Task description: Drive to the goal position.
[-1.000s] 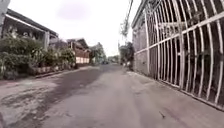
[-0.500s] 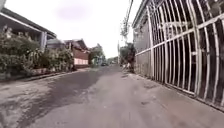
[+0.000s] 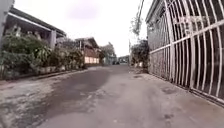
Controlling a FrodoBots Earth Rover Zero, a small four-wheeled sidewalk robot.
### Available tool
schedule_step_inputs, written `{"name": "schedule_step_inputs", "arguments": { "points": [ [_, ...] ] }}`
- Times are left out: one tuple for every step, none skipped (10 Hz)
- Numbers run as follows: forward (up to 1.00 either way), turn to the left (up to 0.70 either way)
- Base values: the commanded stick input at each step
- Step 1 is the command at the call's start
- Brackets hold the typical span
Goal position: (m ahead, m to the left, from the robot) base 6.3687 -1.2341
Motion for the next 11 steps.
{"name": "schedule_step_inputs", "arguments": {
  "points": [
    [0.7, 0.0],
    [0.7, 0.0],
    [0.7, 0.0],
    [0.7, 0.0],
    [0.7, 0.0],
    [0.7, 0.0],
    [0.7, 0.0],
    [0.7, 0.0],
    [0.7, 0.0],
    [0.7, 0.0],
    [0.7, 0.0]
  ]
}}
